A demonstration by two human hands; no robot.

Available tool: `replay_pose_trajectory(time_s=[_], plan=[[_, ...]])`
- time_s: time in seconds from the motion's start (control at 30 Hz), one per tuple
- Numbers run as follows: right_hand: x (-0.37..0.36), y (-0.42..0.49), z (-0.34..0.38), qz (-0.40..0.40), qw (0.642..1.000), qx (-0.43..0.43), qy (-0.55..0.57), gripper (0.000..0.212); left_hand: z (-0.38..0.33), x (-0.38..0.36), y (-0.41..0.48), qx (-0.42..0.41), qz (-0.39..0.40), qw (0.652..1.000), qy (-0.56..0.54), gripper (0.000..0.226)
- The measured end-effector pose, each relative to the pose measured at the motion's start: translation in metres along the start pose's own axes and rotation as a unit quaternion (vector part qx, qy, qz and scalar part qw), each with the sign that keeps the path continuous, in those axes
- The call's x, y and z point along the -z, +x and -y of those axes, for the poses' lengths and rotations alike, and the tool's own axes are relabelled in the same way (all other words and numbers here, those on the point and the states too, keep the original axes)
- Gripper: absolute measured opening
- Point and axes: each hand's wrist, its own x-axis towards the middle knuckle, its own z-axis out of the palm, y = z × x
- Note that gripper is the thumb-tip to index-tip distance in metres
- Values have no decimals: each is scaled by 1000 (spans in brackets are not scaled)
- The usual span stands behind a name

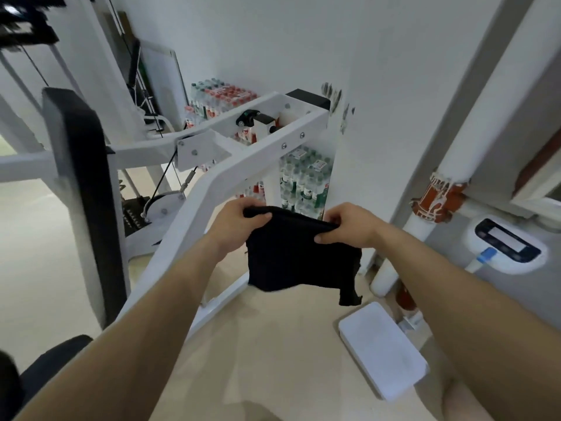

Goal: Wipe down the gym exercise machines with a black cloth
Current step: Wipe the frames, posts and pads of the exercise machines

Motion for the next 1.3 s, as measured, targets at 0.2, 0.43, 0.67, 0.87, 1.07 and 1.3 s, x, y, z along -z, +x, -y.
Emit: replay_pose_trajectory(time_s=[0.2, 0.43, 0.67, 0.87, 1.07, 1.3], plan=[[-22, -65, -3, 26, 999, 29, 35, 34, 17, -1, -81, 31, -84, 996, 14, 12], [-69, -143, -22, 63, 996, 33, 57, 26, 45, -11, -182, 76, -135, 988, 13, 30], [-118, -201, 9, 56, 998, 26, 11, 26, 67, 11, -276, 127, -165, 978, -4, 49], [-172, -247, 58, 59, 998, 24, -17, 33, 91, 42, -361, 142, -170, 975, 4, 48], [-242, -322, 143, 72, 997, 22, -21, 29, 132, 89, -463, 150, -157, 975, 44, 47], [-325, -385, 225, 119, 990, 58, -53, 27, 181, 148, -572, 188, -183, 964, 46, 42]])
